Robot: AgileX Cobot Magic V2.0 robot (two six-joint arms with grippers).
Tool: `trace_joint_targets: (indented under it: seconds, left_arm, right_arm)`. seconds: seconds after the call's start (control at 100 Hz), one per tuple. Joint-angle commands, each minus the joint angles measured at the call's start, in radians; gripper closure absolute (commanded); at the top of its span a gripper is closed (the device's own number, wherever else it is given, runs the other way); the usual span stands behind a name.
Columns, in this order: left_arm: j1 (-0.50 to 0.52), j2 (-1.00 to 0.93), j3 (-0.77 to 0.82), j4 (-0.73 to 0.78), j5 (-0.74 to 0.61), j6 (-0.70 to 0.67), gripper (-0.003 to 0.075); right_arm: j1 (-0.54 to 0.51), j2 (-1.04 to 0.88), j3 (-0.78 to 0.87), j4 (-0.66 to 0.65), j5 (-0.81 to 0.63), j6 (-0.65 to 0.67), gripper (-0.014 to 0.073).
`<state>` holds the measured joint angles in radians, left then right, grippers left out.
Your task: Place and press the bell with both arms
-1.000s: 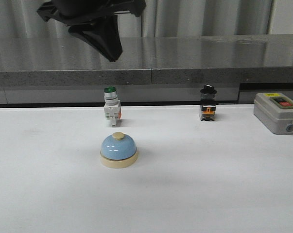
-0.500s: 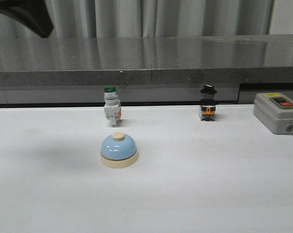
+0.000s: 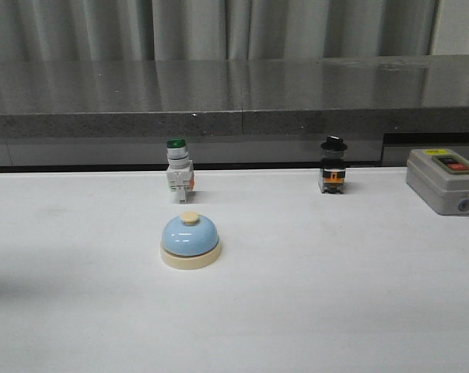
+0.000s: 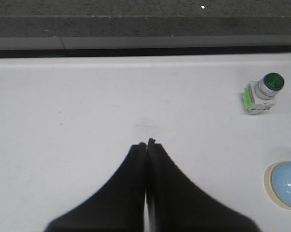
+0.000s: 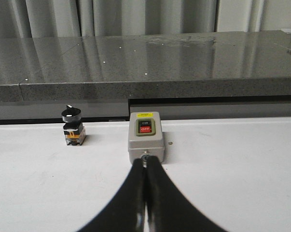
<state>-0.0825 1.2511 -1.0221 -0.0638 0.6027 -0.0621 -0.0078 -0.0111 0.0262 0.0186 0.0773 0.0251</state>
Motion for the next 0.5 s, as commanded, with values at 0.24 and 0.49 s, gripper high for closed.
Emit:
trace_joint_targets:
  seconds: [0.24, 0.49]
  left_arm:
    - [0.042, -0.236, 0.16, -0.022, -0.14, -0.01, 0.0741]
    - [0.042, -0.426, 0.332, -0.021, -0.29, -0.008, 0.0741]
  right_arm:
    - [-0.003, -0.017, -0.014, -0.007, -0.077, -0.003, 0.0655]
    - [-0.003, -0.017, -0.014, -0.007, -0.077, -0.003, 0.0655]
